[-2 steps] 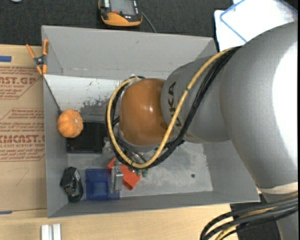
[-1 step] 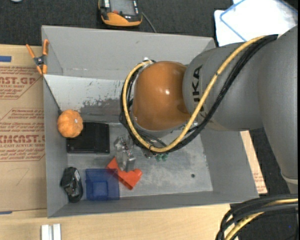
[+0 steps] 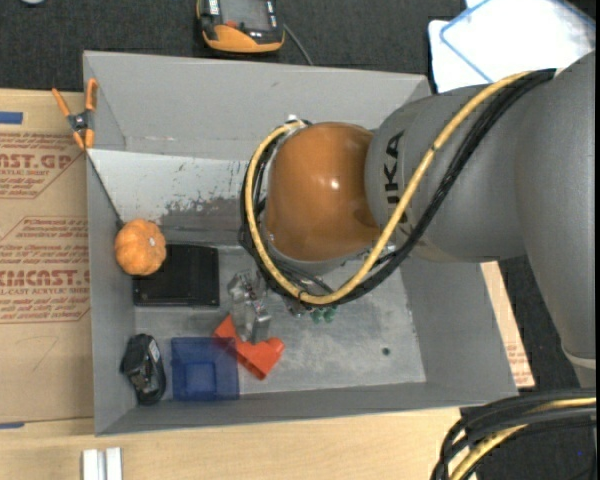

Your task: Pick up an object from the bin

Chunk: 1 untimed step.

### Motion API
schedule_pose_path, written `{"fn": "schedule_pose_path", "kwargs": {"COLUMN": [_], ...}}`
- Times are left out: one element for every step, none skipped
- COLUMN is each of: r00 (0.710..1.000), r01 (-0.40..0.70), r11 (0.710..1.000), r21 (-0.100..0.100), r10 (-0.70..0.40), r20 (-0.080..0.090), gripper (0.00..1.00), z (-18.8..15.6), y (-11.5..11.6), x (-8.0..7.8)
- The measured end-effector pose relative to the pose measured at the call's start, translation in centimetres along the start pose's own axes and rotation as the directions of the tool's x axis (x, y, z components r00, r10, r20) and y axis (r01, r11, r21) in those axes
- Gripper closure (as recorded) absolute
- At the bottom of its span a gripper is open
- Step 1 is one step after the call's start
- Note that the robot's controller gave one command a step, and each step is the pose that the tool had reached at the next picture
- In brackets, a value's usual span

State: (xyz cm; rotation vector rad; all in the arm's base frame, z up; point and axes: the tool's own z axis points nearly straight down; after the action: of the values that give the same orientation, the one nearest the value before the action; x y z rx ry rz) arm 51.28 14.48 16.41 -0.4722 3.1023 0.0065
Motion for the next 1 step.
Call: {"fn": "schedule_pose_path", "kwargs": {"r00": [0.975], "r01": [0.222], "r11": [0.975], "r21": [0.0], "r10": [-0.222], "r20": [0.001], "gripper": [1.0], "z": [3.15], "y": [2.14], "x": [-0.6]}}
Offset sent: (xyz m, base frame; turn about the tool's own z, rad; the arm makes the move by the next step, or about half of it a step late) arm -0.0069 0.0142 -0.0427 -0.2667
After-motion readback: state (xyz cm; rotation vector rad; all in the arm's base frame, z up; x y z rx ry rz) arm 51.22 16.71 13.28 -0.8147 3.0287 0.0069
